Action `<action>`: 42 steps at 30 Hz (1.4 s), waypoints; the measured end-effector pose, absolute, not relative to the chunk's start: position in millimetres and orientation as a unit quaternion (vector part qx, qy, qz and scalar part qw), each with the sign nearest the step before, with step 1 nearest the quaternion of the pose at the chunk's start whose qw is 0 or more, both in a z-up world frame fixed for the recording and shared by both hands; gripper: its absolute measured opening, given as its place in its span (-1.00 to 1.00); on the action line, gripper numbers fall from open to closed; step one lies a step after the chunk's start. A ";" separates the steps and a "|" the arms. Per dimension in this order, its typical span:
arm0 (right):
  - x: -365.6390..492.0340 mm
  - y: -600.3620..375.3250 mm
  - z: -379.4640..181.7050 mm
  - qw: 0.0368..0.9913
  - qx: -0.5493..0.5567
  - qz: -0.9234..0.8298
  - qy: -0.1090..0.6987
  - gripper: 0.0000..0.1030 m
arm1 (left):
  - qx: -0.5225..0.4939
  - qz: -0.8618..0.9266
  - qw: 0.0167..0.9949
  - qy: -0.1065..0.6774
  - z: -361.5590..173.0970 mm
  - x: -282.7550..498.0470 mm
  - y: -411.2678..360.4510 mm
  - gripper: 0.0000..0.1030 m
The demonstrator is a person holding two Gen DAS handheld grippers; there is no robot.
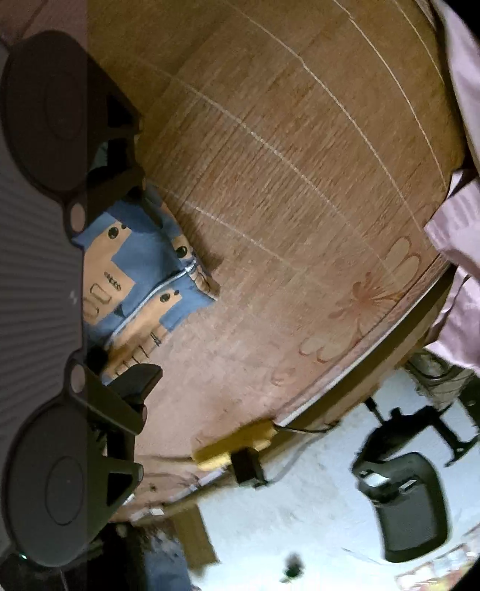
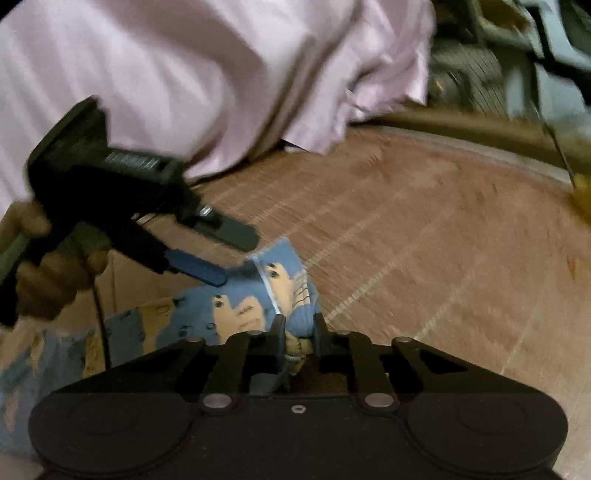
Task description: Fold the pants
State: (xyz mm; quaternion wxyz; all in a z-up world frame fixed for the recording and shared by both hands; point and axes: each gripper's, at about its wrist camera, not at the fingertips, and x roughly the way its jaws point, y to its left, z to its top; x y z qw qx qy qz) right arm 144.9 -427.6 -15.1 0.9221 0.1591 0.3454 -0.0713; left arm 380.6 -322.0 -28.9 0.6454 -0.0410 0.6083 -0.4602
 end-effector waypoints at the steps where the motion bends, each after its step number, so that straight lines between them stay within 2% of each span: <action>1: 145.1 -420.9 -11.7 0.928 0.138 -0.063 0.341 -0.71 | -0.058 -0.463 0.639 0.611 -27.8 383.6 -317.1 0.62; 7: 150.0 -363.3 -5.5 0.942 -0.031 -0.001 0.333 -0.72 | -0.109 -0.450 0.630 0.623 -22.2 396.6 -294.6 0.66; 11: 152.0 -338.6 -12.7 0.933 -0.095 0.026 0.346 -0.72 | -0.114 -0.443 0.630 0.628 -22.3 396.3 -292.0 0.66; 18: 157.1 -371.9 -14.8 0.930 -0.029 -0.052 0.364 -0.69 | -0.109 -0.457 0.604 0.644 -33.2 386.8 -316.6 0.67; 21: 156.6 -394.3 -21.8 0.919 0.000 -0.094 0.382 -0.46 | -0.093 -0.462 0.598 0.648 -38.8 381.6 -331.9 0.67; 23: 153.2 -408.2 -25.1 0.915 0.041 -0.098 0.390 -0.21 | -0.082 -0.461 0.599 0.650 -42.9 379.4 -340.0 0.68; 25: 151.1 -418.4 -27.9 0.908 0.089 -0.098 0.397 -0.12 | -0.070 -0.455 0.605 0.649 -45.8 378.3 -345.4 0.68; 28: 150.3 -418.8 -27.5 0.909 0.089 -0.096 0.397 -0.09 | -0.068 -0.451 0.608 0.649 -49.1 378.3 -346.5 0.69; 30: 150.5 -416.8 -27.4 0.909 0.096 -0.093 0.394 -0.19 | -0.075 -0.450 0.607 0.651 -49.9 379.8 -344.6 0.69; 31: 150.7 -416.0 -26.8 0.909 0.102 -0.090 0.393 -0.41 | -0.076 -0.449 0.607 0.651 -50.0 380.4 -343.6 0.69; 32: 151.3 -415.7 -26.3 0.910 0.108 -0.088 0.392 -0.52 | -0.075 -0.448 0.609 0.651 -49.6 380.1 -343.3 0.69; 37: 151.3 -403.9 -19.0 0.920 0.073 -0.086 0.374 -0.66 | -0.073 -0.440 0.614 0.652 -44.6 383.7 -332.3 0.70; 38: 151.6 -398.7 -17.1 0.924 0.053 -0.084 0.370 -0.71 | -0.076 -0.439 0.615 0.651 -41.9 384.6 -329.1 0.70; 42: 151.9 -366.1 -14.2 0.930 -0.072 -0.065 0.355 -0.71 | -0.089 -0.436 0.627 0.639 -31.1 388.2 -316.6 0.70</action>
